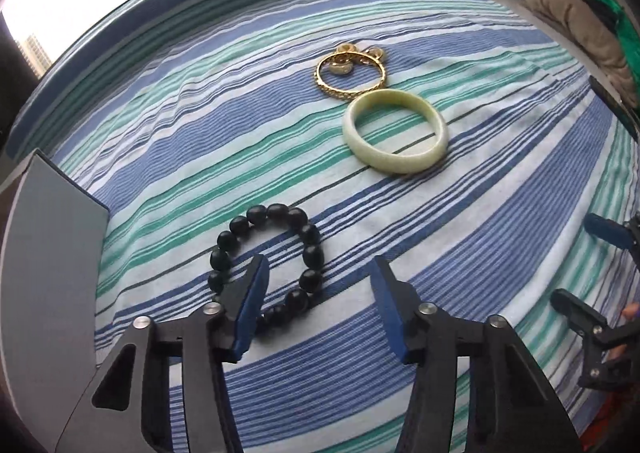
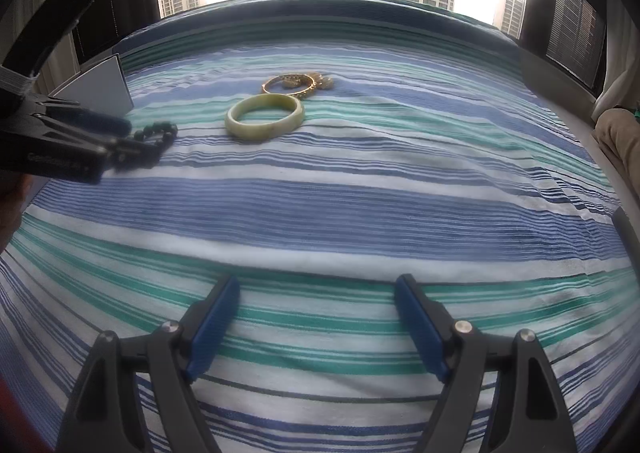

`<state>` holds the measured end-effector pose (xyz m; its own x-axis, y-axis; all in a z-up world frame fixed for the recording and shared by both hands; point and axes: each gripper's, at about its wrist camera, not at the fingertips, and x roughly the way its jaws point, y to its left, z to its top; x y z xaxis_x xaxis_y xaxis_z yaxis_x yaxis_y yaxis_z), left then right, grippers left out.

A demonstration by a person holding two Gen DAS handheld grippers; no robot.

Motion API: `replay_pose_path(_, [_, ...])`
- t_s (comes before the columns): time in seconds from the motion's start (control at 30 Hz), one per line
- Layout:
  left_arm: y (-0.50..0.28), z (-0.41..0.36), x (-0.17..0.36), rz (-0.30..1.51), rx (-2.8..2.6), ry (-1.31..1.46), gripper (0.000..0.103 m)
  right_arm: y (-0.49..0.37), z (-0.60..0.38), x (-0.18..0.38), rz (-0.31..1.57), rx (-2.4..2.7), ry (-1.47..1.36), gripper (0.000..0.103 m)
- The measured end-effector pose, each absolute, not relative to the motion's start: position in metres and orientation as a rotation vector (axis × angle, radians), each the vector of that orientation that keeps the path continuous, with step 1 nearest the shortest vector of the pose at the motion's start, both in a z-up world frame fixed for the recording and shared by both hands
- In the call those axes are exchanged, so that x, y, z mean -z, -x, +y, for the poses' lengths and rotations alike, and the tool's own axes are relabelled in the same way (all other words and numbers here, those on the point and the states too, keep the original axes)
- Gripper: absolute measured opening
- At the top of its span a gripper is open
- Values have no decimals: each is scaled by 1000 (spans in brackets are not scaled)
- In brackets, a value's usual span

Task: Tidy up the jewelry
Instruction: 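Grasp the black bead bracelet with the left tool while the right tool grasps the jade bangle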

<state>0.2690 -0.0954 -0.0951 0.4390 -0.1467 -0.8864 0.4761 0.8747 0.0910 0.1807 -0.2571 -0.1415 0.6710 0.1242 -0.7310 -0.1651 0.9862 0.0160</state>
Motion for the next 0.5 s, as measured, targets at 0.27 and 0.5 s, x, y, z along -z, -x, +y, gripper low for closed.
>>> replay_pose_path(0.27, [-239, -69, 95, 1092, 454, -248, 10, -181, -257, 142, 820, -163, 53, 82])
replay_pose_path(0.5, [-154, -34, 96, 1099, 451, -216, 11, -181, -257, 142, 820, -162, 54, 82])
